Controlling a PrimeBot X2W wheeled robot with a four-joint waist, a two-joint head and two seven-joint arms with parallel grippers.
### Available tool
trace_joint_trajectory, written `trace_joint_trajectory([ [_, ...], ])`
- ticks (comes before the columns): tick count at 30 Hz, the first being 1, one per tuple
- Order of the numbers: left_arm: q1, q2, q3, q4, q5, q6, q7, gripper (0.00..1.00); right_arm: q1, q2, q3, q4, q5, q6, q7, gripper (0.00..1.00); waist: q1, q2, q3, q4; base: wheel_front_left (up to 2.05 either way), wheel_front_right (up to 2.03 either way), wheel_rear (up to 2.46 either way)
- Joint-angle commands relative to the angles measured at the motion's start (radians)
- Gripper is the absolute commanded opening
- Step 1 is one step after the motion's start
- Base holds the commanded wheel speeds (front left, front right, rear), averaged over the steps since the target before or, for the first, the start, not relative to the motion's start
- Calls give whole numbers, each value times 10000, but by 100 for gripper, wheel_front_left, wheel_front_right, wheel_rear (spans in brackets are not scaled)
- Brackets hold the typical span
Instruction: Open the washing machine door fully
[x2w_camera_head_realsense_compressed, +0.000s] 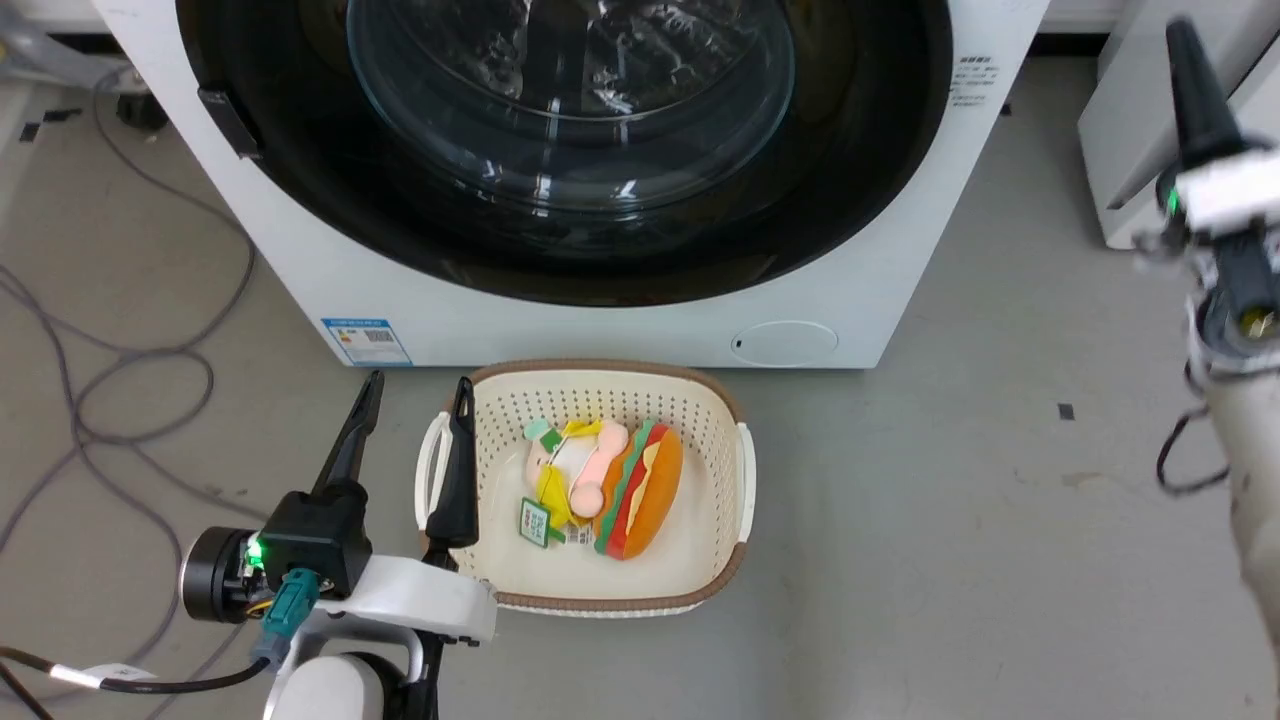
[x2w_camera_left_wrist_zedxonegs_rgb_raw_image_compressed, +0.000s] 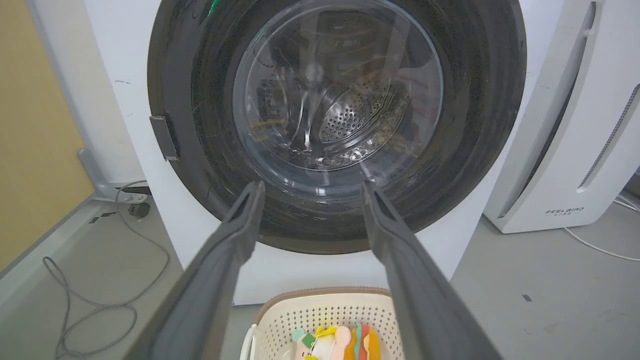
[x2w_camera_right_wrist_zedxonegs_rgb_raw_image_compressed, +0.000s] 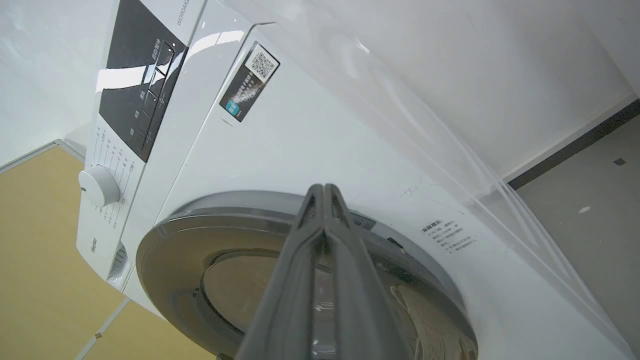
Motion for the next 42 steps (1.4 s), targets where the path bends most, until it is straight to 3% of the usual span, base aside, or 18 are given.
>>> trace_joint_trajectory([
  [1, -201, 4, -26, -76, -49, -25, -115, 100, -648, -157, 233, 422, 411, 8, 116, 0, -1, -1, 107, 45, 0, 0, 0],
  [12, -560, 4, -261, -260, -144, -48, -344, 100, -3961, -343, 2326, 2974, 1101, 8, 1840, 0, -1, -1, 679, 250, 0, 0, 0],
  [27, -1187, 4, -524, -466, -368, -9, -658, 100, -6554, -566, 4783, 4599, 2288, 9, 3890, 0, -1, -1, 1693, 436, 0, 0, 0],
  [42, -1739, 4, -764, -483, -575, 37, -950, 100, -8826, -140, 6697, 6037, 3635, 10, 5502, 0, -1, -1, 2382, 584, 0, 0, 0],
])
